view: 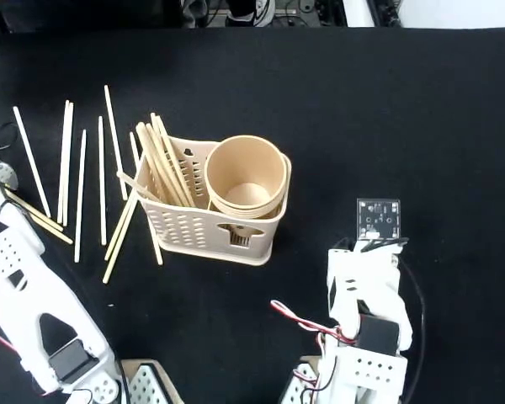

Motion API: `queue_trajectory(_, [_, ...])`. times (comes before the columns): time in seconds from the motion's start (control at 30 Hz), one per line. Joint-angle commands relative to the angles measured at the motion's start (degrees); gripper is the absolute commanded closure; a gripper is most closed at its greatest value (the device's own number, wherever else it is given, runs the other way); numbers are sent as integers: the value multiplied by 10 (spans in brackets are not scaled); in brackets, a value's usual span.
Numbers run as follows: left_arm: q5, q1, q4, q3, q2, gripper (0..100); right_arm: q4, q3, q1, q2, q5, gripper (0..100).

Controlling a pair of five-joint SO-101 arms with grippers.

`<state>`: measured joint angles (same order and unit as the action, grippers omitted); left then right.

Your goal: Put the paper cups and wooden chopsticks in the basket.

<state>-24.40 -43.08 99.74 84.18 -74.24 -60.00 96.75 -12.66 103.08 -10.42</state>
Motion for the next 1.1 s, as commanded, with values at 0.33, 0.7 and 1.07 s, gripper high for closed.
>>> queue_trajectory(0.33, [-4, 9, 11, 43, 0, 971, -4, -2, 4, 39, 4, 984])
queue_trajectory(0.7, [7, 7, 12, 42, 55, 971, -4, -2, 4, 39, 4, 984])
queue_trajectory(1.07, [7, 12, 12, -109, 283, 971, -4, -2, 5, 39, 4, 984])
